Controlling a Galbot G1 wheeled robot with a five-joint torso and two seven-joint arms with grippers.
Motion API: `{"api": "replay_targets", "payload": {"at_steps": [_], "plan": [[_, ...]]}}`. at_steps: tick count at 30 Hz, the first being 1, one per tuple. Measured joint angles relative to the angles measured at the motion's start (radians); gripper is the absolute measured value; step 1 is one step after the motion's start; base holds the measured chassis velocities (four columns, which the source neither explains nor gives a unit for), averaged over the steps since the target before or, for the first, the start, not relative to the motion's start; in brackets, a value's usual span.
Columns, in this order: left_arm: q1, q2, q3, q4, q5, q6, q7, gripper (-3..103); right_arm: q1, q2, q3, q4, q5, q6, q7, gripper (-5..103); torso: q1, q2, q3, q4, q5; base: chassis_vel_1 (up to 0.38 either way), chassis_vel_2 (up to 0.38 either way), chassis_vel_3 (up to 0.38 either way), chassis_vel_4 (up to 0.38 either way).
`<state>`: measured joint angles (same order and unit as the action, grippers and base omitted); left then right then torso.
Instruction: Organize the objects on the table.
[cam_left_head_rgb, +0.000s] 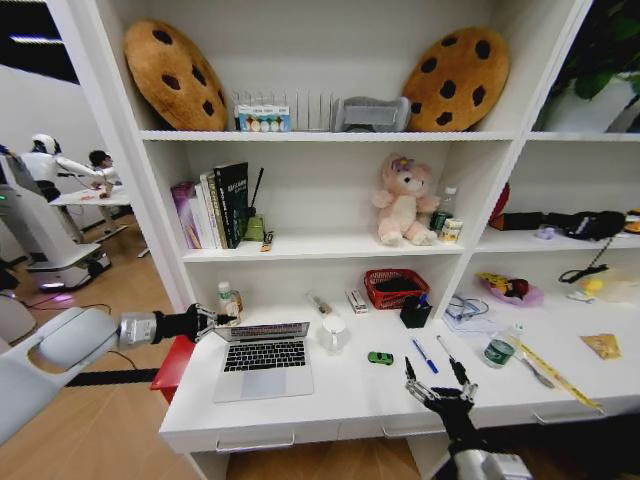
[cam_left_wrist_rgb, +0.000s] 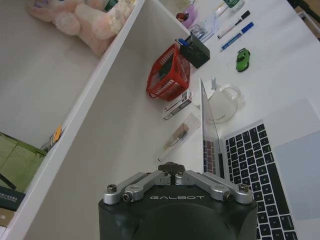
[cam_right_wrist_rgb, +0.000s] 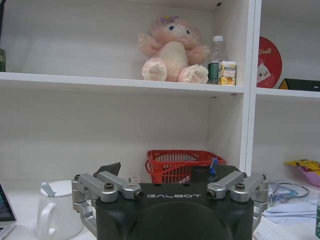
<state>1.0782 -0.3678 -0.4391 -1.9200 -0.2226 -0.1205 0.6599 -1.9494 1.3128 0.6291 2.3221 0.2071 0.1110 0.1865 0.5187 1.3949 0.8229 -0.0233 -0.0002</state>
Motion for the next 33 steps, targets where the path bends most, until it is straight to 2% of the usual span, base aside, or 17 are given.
{"api": "replay_targets", "payload": {"at_steps": [3, 6, 8, 9, 10, 17, 19, 20, 22, 23, 25, 26, 28, 29, 30, 31, 33], "plan": [[-0.046, -0.034, 0.062, 0.029, 0.037, 0.000, -0.005, 0, -0.004, 0.000, 0.004, 0.002, 0.000, 0.001, 0.000, 100, 0.000, 0.000, 0.000, 0.0000, 0.0000, 0.000, 0.000, 0.000, 0.000], [-0.101, -0.064, 0.115, 0.064, 0.071, -0.016, 0.048, 0, -0.007, 0.001, 0.007, 0.004, -0.001, 0.003, 0.000, 100, 0.000, 0.000, 0.000, -0.0001, 0.0000, 0.000, 0.000, 0.000, 0.000], [-0.133, -0.073, 0.134, 0.084, 0.100, -0.044, 0.178, 0, -0.010, 0.001, 0.009, 0.007, -0.001, 0.007, 0.001, 100, 0.000, 0.000, 0.000, -0.0003, 0.0003, 0.000, 0.000, 0.000, 0.000], [-0.133, -0.073, 0.134, 0.084, 0.100, -0.044, 0.178, 0, -0.010, 0.001, 0.009, 0.007, -0.001, 0.007, 0.001, 100, 0.000, 0.000, 0.000, -0.0003, 0.0003, 0.000, 0.000, 0.000, 0.000], [-0.137, -0.071, 0.138, 0.087, 0.099, -0.058, 0.227, 0, -0.011, 0.001, 0.010, 0.007, -0.001, 0.009, 0.000, 100, 0.000, 0.000, 0.000, -0.0002, 0.0004, 0.000, 0.000, 0.000, 0.000], [-0.094, -0.037, 0.171, 0.036, 0.088, -0.084, 0.358, 0, -0.011, 0.004, 0.008, 0.006, -0.001, 0.012, 0.000, 100, 0.000, 0.000, 0.000, 0.0001, 0.0004, 0.000, 0.000, 0.000, 0.000], [-0.023, -0.070, 0.166, -0.006, 0.189, -0.096, 0.373, 0, -0.010, 0.010, 0.002, 0.004, -0.005, 0.010, -0.001, 100, 0.000, 0.000, 0.000, 0.0001, 0.0003, 0.000, 0.000, 0.000, 0.000], [-0.023, -0.070, 0.166, -0.006, 0.189, -0.096, 0.373, 0, -0.010, 0.010, 0.002, 0.004, -0.005, 0.010, -0.001, 100, 0.000, 0.000, 0.000, 0.0001, 0.0003, 0.000, 0.000, 0.000, 0.000], [0.054, -0.115, 0.097, 0.001, 0.221, -0.108, 0.288, 0, -0.017, 0.011, 0.008, 0.004, -0.006, 0.011, 0.000, 100, 0.000, 0.000, 0.000, -0.0002, -0.0001, 0.000, 0.000, 0.000, 0.000], [0.054, -0.115, 0.097, 0.001, 0.221, -0.108, 0.288, 0, -0.017, 0.011, 0.008, 0.004, -0.006, 0.011, 0.000, 100, 0.000, 0.000, 0.000, -0.0002, -0.0001, 0.000, 0.000, 0.000, 0.000], [0.143, -0.144, 0.009, 0.003, 0.187, -0.080, 0.137, 0, -0.019, 0.010, 0.015, 0.005, -0.003, 0.011, 0.006, 100, 0.000, 0.000, 0.000, 0.0000, 0.0003, 0.000, 0.000, 0.000, 0.000], [0.143, -0.144, 0.009, 0.003, 0.187, -0.080, 0.137, 0, -0.019, 0.010, 0.015, 0.005, -0.003, 0.011, 0.006, 100, 0.000, 0.000, 0.000, 0.0000, 0.0003, 0.000, 0.000, 0.000, 0.000], [0.269, -0.197, -0.102, -0.006, 0.067, -0.005, -0.087, 0, -0.016, 0.008, 0.015, 0.005, 0.003, 0.010, 0.012, 100, 0.000, 0.000, 0.000, -0.0001, 0.0003, 0.000, 0.000, 0.000, 0.000], [0.269, -0.197, -0.102, -0.006, 0.067, -0.005, -0.087, 0, -0.016, 0.008, 0.015, 0.005, 0.003, 0.010, 0.012, 100, 0.000, 0.000, 0.000, -0.0001, 0.0003, 0.000, 0.000, 0.000, 0.000], [0.324, -0.223, -0.134, -0.018, -0.002, 0.031, -0.189, -3, -0.014, 0.006, 0.013, 0.006, 0.007, 0.005, 0.014, 100, 0.000, 0.000, 0.000, 0.0003, 0.0001, 0.000, 0.000, 0.000, 0.000], [0.324, -0.223, -0.134, -0.018, -0.002, 0.031, -0.189, -3, -0.014, 0.006, 0.013, 0.006, 0.007, 0.005, 0.014, 100, 0.000, 0.000, 0.000, 0.0003, 0.0001, 0.000, 0.000, 0.000, 0.000], [0.405, -0.294, -0.178, -0.075, -0.158, 0.152, -0.450, 7, -0.010, -0.004, 0.008, 0.009, 0.025, -0.010, 0.028, 100, 0.000, 0.000, 0.000, 0.0003, 0.0002, 0.000, 0.000, 0.000, 0.000]]}}
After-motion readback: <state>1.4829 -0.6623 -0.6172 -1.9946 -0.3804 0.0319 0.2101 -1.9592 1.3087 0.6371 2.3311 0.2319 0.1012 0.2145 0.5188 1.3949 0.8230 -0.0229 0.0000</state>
